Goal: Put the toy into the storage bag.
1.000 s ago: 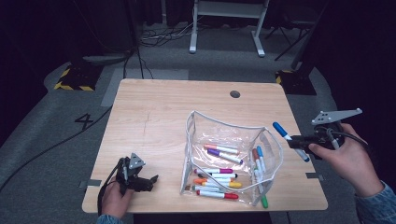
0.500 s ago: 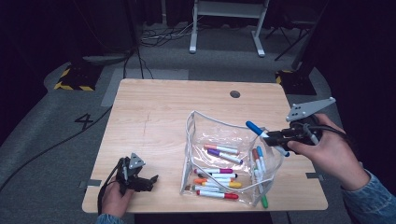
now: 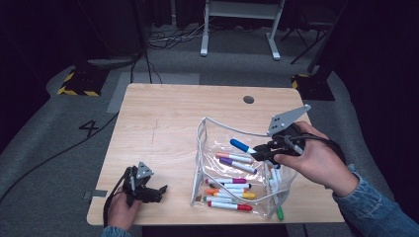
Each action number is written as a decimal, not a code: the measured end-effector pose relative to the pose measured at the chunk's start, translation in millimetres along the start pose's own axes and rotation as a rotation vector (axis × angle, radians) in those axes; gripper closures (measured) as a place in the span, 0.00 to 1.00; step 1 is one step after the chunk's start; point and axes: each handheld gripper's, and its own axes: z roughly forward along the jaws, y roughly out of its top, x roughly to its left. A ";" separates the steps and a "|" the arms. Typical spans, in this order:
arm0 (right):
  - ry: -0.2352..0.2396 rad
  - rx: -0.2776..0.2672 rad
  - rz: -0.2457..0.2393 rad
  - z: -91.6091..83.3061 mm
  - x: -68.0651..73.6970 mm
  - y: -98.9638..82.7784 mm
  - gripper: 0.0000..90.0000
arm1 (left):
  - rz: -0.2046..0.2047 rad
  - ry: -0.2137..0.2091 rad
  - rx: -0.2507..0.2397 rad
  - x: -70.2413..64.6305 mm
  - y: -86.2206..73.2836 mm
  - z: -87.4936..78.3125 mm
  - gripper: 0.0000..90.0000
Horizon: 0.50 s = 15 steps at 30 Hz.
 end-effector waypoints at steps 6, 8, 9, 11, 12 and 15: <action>0.050 0.041 -0.036 27.6 3.9 9.1 0.85 | 0.002 0.000 0.002 0.2 0.0 -0.1 0.00; 0.063 0.060 -0.044 36.9 5.3 11.1 0.85 | 0.000 0.000 0.000 0.0 0.0 0.0 0.00; 0.069 0.070 -0.050 41.5 6.0 11.9 0.85 | 0.002 0.000 0.002 0.2 0.0 -0.1 0.00; 0.079 0.088 -0.060 51.5 7.5 13.0 0.85 | 0.002 0.000 0.002 0.1 0.0 -0.1 0.00; 0.086 0.096 -0.070 55.9 8.1 13.4 0.85 | 0.002 0.000 0.002 0.2 0.0 -0.1 0.00; 0.103 0.122 -0.084 68.3 10.2 13.2 0.85 | 0.002 0.000 0.002 0.2 0.0 -0.1 0.00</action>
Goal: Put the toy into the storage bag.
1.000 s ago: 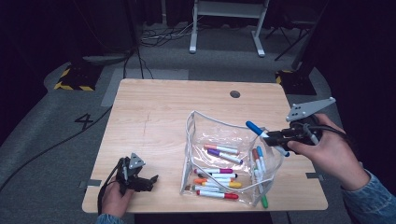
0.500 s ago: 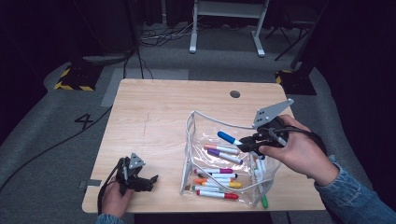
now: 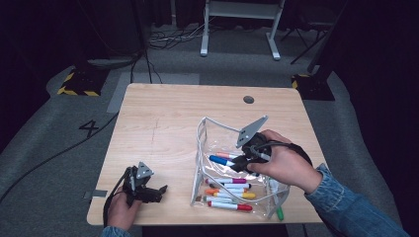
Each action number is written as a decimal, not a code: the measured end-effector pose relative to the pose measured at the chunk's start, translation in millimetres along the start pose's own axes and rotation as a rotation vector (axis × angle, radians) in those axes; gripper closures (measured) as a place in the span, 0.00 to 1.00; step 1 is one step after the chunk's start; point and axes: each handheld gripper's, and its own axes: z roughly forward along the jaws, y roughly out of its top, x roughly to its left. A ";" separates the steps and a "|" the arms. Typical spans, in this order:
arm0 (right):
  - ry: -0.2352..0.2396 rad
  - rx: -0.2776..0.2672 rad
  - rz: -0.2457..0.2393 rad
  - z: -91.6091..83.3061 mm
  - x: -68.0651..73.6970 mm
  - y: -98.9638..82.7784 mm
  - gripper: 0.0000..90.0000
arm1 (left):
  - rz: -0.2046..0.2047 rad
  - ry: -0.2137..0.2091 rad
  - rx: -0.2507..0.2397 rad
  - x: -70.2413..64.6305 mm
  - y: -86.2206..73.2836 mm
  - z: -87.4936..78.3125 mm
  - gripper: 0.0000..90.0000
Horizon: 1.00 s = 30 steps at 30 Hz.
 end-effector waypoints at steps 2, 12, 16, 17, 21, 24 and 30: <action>0.012 0.018 -0.003 7.3 0.5 0.2 0.85 | -0.003 0.000 -0.002 -0.2 0.0 0.2 0.00; 0.057 0.097 -0.006 39.1 3.1 -4.7 0.85 | 0.000 0.000 0.000 0.0 0.0 0.0 0.00; 0.063 0.127 -0.003 47.5 3.5 -7.4 0.85 | -0.003 0.000 -0.002 -0.2 0.0 0.1 0.00; 0.067 0.137 -0.005 50.3 3.4 -8.5 0.85 | 0.000 0.000 0.000 0.0 0.0 0.0 0.00; 0.084 0.181 -0.010 60.3 4.1 -12.3 0.85 | 0.000 0.000 0.000 0.0 0.0 0.0 0.00; 0.101 0.219 -0.022 68.4 5.2 -14.3 0.85 | -0.003 0.000 -0.002 -0.2 0.0 0.1 0.00; 0.125 0.257 -0.053 79.7 9.0 -15.9 0.73 | 0.000 0.000 0.000 0.0 0.0 0.0 0.00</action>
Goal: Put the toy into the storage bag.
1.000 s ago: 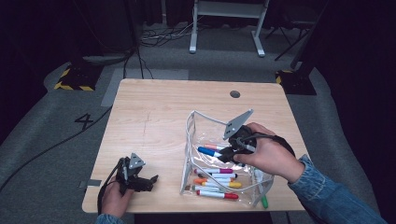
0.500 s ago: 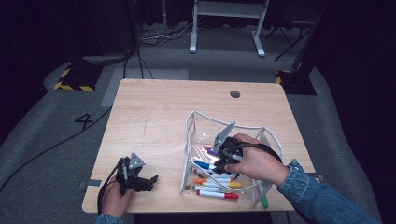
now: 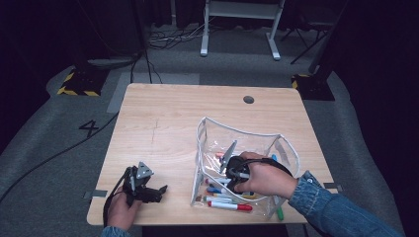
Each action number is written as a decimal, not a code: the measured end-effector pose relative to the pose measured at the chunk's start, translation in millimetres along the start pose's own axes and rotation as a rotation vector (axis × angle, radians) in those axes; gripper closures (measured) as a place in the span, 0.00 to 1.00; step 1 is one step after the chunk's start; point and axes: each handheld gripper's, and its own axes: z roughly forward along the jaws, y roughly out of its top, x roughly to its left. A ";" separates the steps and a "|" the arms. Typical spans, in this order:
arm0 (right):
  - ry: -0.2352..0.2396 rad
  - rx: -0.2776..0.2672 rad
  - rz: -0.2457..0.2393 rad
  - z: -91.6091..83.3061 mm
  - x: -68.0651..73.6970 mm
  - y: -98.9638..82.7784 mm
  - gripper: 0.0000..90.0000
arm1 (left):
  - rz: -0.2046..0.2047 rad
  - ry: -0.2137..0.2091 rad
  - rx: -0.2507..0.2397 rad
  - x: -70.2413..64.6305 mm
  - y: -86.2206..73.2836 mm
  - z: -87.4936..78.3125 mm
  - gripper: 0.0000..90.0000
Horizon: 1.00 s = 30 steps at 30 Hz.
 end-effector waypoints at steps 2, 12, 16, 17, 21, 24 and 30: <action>-0.064 -0.013 -0.039 -1.5 0.1 0.3 0.65 | -0.002 0.000 -0.002 -0.2 0.0 0.1 0.00; -0.198 -0.306 0.036 -57.6 -0.5 -9.5 0.46 | -0.003 0.000 -0.002 -0.2 0.0 0.2 0.00; -0.262 -0.433 0.102 -96.1 -2.9 -25.8 0.45 | -0.001 0.000 0.000 0.0 0.0 0.0 0.00; -0.273 -0.446 0.115 -102.1 -3.5 -29.6 0.45 | -0.002 0.000 -0.002 -0.2 0.0 0.1 0.00; -0.336 -0.499 0.180 -127.7 -9.6 -54.1 0.45 | 0.000 0.000 0.000 0.0 0.0 0.0 0.00; -0.369 -0.509 0.230 -138.9 -15.4 -74.2 0.45 | -0.003 0.000 -0.002 -0.2 0.0 0.1 0.00; -0.419 -0.528 0.335 -152.5 -28.2 -118.1 0.46 | -0.003 0.000 -0.002 -0.2 0.0 0.1 0.00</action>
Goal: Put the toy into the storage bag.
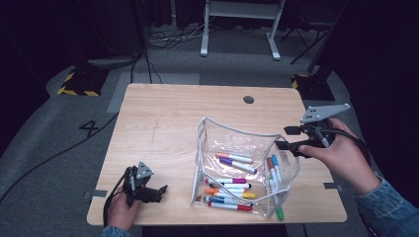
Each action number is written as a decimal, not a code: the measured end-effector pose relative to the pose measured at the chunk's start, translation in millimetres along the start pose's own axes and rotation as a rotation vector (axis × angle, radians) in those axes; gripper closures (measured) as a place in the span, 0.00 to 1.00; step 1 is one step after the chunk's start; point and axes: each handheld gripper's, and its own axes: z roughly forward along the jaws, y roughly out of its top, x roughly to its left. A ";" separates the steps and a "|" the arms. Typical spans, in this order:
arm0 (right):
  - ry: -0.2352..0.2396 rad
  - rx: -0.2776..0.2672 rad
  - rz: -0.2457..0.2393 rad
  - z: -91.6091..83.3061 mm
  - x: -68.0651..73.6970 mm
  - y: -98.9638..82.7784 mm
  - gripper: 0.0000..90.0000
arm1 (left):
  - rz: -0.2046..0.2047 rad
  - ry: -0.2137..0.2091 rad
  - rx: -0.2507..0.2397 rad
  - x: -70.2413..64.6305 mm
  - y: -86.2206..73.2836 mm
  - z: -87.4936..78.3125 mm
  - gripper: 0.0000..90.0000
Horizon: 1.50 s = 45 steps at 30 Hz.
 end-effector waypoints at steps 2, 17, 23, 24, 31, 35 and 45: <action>-0.020 -0.005 0.030 -5.8 -9.1 -8.9 0.46 | 0.000 0.000 0.000 0.0 0.0 0.0 0.00; -0.115 0.081 0.200 9.3 -49.9 -85.3 0.47 | 0.001 0.000 0.000 0.0 0.0 0.0 0.00; -0.070 0.122 0.255 42.9 -51.3 -111.9 0.49 | 0.001 0.000 0.000 0.0 0.0 0.0 0.00; -0.060 0.130 0.268 49.0 -50.8 -115.8 0.49 | 0.001 0.000 0.000 0.0 0.0 0.0 0.00; -0.023 0.184 0.286 89.1 -47.2 -138.3 0.52 | 0.003 0.000 0.002 0.2 0.0 -0.1 0.00; -0.018 0.205 0.294 105.1 -45.2 -145.3 0.52 | 0.001 0.000 0.000 0.0 0.0 0.0 0.00; -0.035 0.246 0.296 130.0 -42.1 -153.6 0.61 | 0.001 0.000 0.000 0.0 0.0 0.0 0.00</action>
